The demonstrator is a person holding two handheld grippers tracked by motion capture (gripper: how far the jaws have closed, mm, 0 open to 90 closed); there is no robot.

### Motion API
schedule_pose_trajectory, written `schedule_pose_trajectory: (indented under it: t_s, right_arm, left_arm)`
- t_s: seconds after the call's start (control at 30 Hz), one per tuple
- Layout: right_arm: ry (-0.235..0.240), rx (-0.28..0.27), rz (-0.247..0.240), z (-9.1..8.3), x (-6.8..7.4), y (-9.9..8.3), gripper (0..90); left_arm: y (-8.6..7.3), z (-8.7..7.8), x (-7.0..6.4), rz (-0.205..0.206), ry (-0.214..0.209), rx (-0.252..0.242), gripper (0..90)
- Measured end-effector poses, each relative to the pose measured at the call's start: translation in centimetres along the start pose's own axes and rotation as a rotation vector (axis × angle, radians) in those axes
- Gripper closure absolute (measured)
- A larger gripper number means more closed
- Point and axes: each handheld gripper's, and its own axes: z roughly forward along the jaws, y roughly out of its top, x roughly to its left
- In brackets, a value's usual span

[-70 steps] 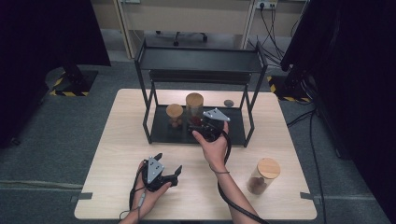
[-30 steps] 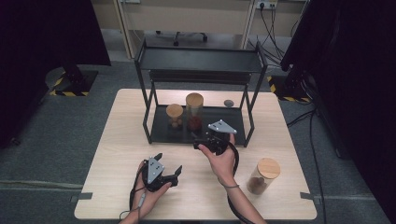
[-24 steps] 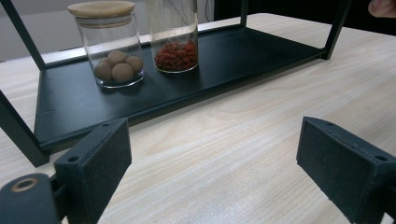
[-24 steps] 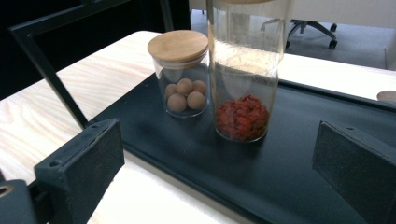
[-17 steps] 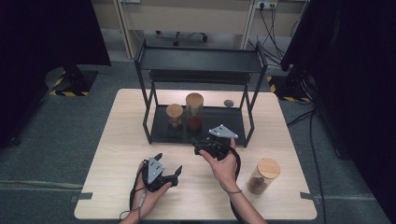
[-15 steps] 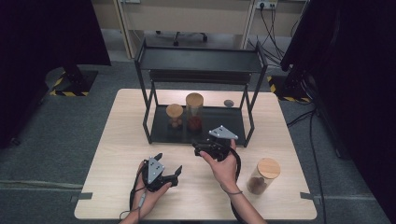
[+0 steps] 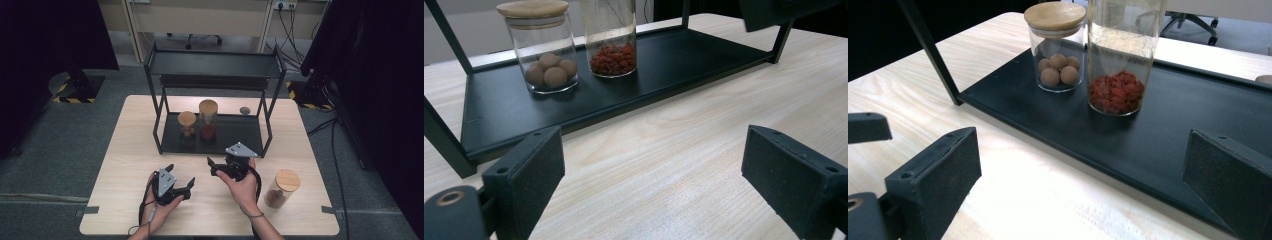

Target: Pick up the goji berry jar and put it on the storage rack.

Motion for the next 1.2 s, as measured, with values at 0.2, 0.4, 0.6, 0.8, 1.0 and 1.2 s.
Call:
schedule_pose_trajectory:
  t_s: [0.2,0.4,0.6,0.8,1.0,1.2]
  right_arm:
    - [-0.002,0.009,-0.011,-0.6,0.2,-0.7,2.7]
    - [0.003,0.020,-0.013,-1.1,0.2,-1.3,2.7]
    - [0.016,0.025,-0.015,-1.9,0.2,-2.1,2.7]
    - [0.031,0.024,-0.014,-3.0,0.3,-2.8,2.7]
    - [0.054,0.025,-0.014,-4.1,0.4,-3.5,2.7]
    - [0.064,0.022,-0.023,-5.2,0.8,-4.1,2.7]
  left_arm:
    - [0.0,0.0,0.0,0.002,0.001,-0.001,10.0]
    - [0.0,0.0,0.0,0.000,0.001,-0.002,10.0]
    - [0.0,0.0,0.0,0.001,0.002,-0.002,10.0]
    - [0.0,0.0,0.0,0.001,0.002,-0.001,10.0]
    - [0.0,0.0,-0.1,0.003,0.003,-0.002,10.0]
    - [0.0,0.0,-0.1,0.001,0.004,-0.002,10.0]
